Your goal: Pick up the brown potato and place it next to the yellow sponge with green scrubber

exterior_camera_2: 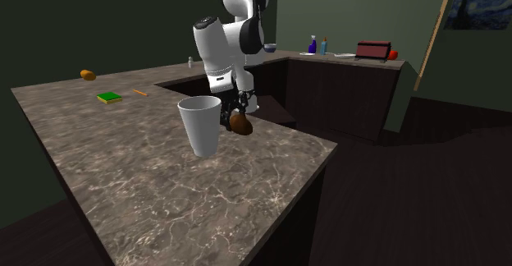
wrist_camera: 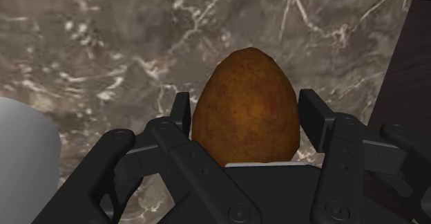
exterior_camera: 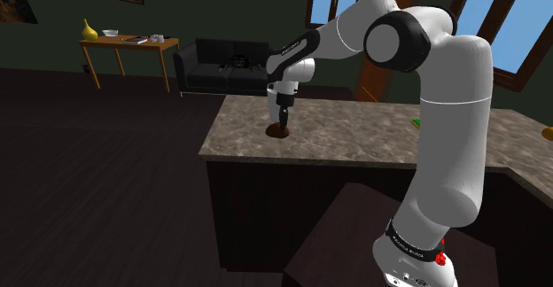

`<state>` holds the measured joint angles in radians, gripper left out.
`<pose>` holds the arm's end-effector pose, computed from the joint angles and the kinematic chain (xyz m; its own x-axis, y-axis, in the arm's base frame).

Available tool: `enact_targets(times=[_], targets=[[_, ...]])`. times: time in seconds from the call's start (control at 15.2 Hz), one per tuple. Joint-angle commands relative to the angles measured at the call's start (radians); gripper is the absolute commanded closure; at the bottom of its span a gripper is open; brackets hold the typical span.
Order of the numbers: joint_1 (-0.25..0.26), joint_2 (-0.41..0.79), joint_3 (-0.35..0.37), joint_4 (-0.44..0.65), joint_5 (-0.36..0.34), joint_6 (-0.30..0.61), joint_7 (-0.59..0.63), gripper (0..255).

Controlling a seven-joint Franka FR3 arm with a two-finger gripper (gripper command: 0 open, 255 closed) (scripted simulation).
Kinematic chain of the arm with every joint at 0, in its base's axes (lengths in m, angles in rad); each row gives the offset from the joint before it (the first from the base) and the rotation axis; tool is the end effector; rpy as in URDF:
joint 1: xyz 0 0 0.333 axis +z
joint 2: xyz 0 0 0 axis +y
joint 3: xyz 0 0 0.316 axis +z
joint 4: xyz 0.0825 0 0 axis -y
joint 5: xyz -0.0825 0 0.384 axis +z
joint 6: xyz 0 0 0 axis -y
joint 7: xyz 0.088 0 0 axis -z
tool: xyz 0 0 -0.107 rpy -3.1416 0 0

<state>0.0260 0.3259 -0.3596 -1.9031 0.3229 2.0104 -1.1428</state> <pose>0.5743 -0.1689 0.3248 0.7993 0.5988 0.0506 0.5916 -0.7692 -0.2416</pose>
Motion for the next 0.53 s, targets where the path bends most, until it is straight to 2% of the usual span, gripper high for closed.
enact_targets(times=[0.0,0.46], targets=[[0.001,-0.007,-0.001,0.004,-0.004,-0.011,0.004,255],[0.005,-0.052,-0.009,0.042,-0.029,-0.087,0.030,255]])
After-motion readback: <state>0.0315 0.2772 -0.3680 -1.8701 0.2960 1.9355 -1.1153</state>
